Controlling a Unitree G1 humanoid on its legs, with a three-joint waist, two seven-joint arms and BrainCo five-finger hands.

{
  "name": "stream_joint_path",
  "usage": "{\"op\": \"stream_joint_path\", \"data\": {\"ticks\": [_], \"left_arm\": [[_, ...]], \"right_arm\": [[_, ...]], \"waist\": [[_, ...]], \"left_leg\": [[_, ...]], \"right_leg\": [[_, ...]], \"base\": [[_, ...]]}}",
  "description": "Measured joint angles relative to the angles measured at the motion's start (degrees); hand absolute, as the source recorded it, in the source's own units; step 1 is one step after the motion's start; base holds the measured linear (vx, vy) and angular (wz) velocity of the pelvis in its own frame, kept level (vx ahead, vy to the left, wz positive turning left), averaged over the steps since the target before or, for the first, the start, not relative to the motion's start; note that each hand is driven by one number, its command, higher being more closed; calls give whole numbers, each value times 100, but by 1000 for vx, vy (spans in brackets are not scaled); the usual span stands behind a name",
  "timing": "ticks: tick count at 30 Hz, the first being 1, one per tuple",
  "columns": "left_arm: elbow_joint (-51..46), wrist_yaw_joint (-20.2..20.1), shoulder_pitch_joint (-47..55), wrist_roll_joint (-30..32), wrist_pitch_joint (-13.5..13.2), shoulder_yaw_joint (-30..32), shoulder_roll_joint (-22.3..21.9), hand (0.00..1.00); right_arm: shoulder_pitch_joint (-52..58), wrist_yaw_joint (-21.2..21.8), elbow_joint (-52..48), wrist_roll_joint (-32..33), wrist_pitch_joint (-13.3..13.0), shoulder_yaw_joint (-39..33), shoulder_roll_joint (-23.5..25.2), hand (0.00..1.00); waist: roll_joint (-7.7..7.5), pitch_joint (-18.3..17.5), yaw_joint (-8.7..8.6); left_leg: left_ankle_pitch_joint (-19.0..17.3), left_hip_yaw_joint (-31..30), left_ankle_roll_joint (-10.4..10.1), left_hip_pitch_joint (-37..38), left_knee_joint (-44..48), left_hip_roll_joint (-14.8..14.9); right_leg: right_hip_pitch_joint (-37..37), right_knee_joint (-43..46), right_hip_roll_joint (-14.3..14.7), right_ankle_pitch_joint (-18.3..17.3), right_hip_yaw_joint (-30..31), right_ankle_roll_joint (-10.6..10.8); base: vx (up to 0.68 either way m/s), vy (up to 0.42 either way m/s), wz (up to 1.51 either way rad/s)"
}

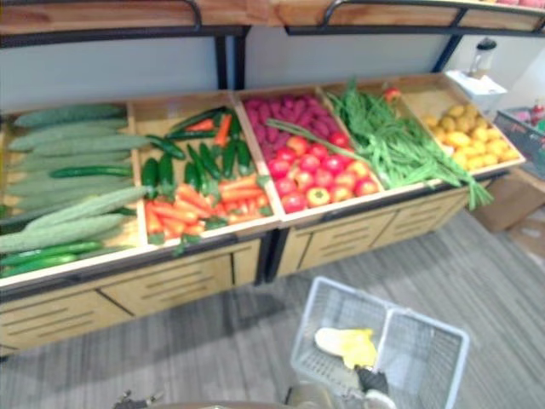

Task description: Pick vegetable in the basket

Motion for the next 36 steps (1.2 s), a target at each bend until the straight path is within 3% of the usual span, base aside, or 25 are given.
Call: {"op": "stream_joint_path", "data": {"ticks": [1, 5, 10, 13, 16, 18, 21, 23, 24, 25, 30, 34, 36], "left_arm": [[191, -10, -152, -1, 18, 214, -10, 0], [297, -38, -180, 2, 19, 470, -278, 0], [270, -57, -189, -1, 16, 600, -320, 0], [262, -55, -55, -29, 16, 706, -422, 0], [205, -54, -33, -220, 20, 983, -478, 0], [163, -19, -7, -353, 22, 1150, -537, 0], [93, 82, -50, -458, 25, 1246, -585, 0], [82, 112, -56, -457, 27, 1299, -649, 0], [-3, 208, -48, -455, 30, 1318, -724, 0], [-96, 303, -79, -456, 30, 1328, -758, 0], [-744, 617, -394, -473, -9, 954, -764, 0], [-2106, 973, -311, -392, -152, 312, -698, 0], [-3039, 1221, -232, -61, -303, -164, -555, 0]], "right_arm": [[-16, -4, 94, -4, 12, 31, -45, 100], [-105, 5, 160, 19, 30, -6, -88, 100], [-22, 16, 159, 16, 28, -49, -90, 100], [-12, 18, 184, -5, 36, -49, -141, 100], [4, 7, 224, -9, 52, -142, -195, 100], [66, -25, 240, 0, 54, -156, -239, 100], [232, -59, 241, 11, 65, -152, -266, 100], [252, -73, 237, 6, 88, -97, -280, 100], [243, -94, 207, 5, 90, -5, -320, 100], [222, -104, 197, 4, 89, 97, -334, 100], [194, -153, 113, 4, 26, 157, -200, 100], [322, -252, -33, 7, -37, 332, -118, 100], [399, -260, -80, 10, -122, 531, -121, 100]], "waist": [[90, -5, 40], [314, 26, 69], [320, 11, 6], [429, -107, 23], [415, -209, -46], [436, -216, -102], [426, -174, -94], [429, -166, -73], [487, -170, -64], [519, -176, -63], [456, -179, -55], [434, -169, -56], [440, -172, -60]], "left_leg": [[-272, -18, -263, 33, -100, 132], [-229, -10, -301, 177, -292, 192], [-243, -327, -315, 172, -369, -11], [-234, -385, -299, 82, -369, 24], [-129, -742, -175, -445, 389, -12], [58, -834, 93, -811, 901, -66], [395, -763, 128, -1059, 1427, -54], [193, -566, 106, -1125, 1343, -72], [385, -426, 267, -1127, 928, -118], [421, -326, 304, -1099, 615, -153], [433, -249, 294, -949, 100, -286], [430, -122, 290, -716, -41, -374], [429, -89, 290, -691, -173, -382]], "right_leg": [[176, -230, 169, -252, -5, 90], [116, -169, 328, -262, 131, 53], [142, 129, 52, -600, 1, 158], [109, 126, 76, -713, -68, 141], [164, 90, -93, -822, -295, 136], [373, -47, -248, -823, -532, 139], [877, -439, -400, -796, -869, 138], [1113, -650, -450, -719, -963, 154], [1121, -713, -405, -693, -982, 165], [1087, -717, -317, -679, -962, 190], [1044, -1075, -244, -337, -877, 238], [1203, -1377, -277, -122, -652, 340], [1184, -1494, -240, -23, -618, 346]], "base": [[110, -156, -6], [59, -69, -19], [8, -3, 27], [67, -24, 16], [133, -67, 39], [108, -83, 56], [121, -30, 71], [53, 24, 25], [47, 62, -1], [54, 73, -3], [49, 90, -7], [8, 78, -21], [-43, 39, -10]]}}
